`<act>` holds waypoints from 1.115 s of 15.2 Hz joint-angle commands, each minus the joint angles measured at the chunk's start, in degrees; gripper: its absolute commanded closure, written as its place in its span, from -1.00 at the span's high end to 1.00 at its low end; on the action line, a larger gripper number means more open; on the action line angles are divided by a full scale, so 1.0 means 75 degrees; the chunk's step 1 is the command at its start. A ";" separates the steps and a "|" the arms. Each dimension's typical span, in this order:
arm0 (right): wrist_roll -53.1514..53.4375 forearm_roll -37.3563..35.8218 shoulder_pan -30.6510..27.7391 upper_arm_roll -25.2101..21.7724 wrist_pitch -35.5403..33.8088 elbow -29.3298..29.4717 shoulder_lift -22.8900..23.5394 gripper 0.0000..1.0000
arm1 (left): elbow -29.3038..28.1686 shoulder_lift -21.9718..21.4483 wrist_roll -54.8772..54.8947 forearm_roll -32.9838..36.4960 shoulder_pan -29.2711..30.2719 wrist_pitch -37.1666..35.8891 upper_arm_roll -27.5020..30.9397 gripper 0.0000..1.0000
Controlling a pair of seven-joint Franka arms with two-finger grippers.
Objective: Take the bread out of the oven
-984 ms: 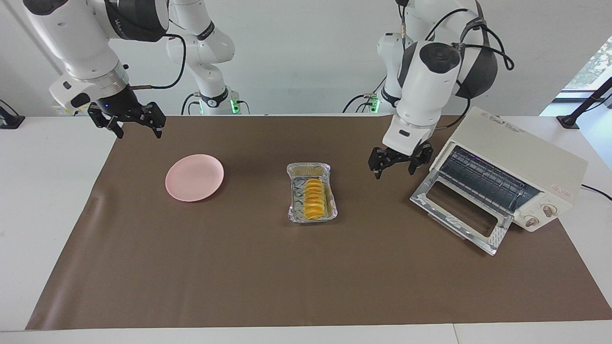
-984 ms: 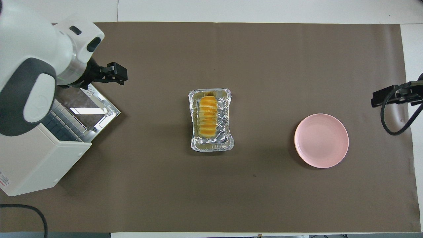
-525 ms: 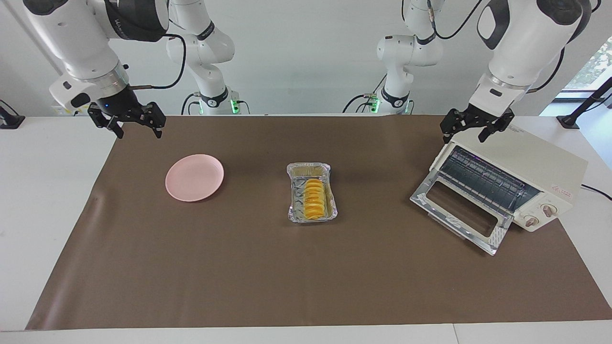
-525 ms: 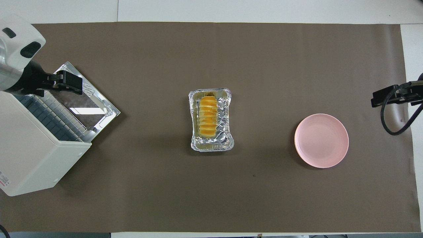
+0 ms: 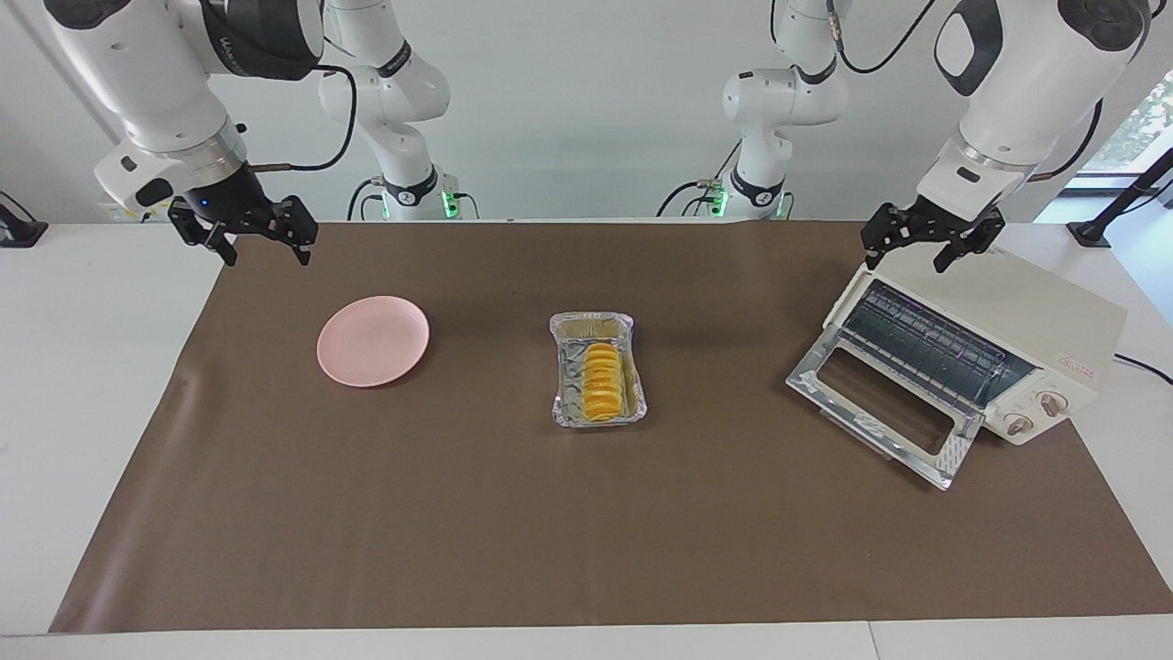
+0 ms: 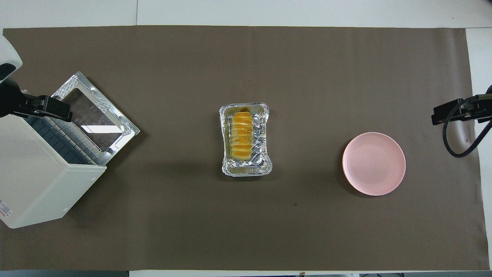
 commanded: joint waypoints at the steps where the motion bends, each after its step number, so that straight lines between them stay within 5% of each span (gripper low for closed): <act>1: -0.0219 0.0145 -0.0055 -0.0004 -0.0104 -0.0059 -0.0097 1.00 | -0.0112 -0.0174 0.0472 -0.0101 0.0237 -0.0116 -0.0118 1.00; 9: -0.0231 0.0145 -0.0032 -0.0051 0.0293 -0.0210 -0.0132 1.00 | -0.0159 -0.0220 0.0390 -0.0113 0.0471 0.0186 -0.0294 1.00; 13: -0.0219 0.0460 0.0260 0.0148 0.2280 -0.1999 -0.0775 1.00 | -0.0159 -0.0220 -0.0137 -0.0113 0.0459 0.0235 -0.0364 1.00; 17: 0.0270 0.0473 0.1092 0.0160 0.2743 -0.1994 -0.0134 1.00 | -0.0171 -0.0220 -0.0277 -0.0160 0.0436 0.0246 -0.0388 1.00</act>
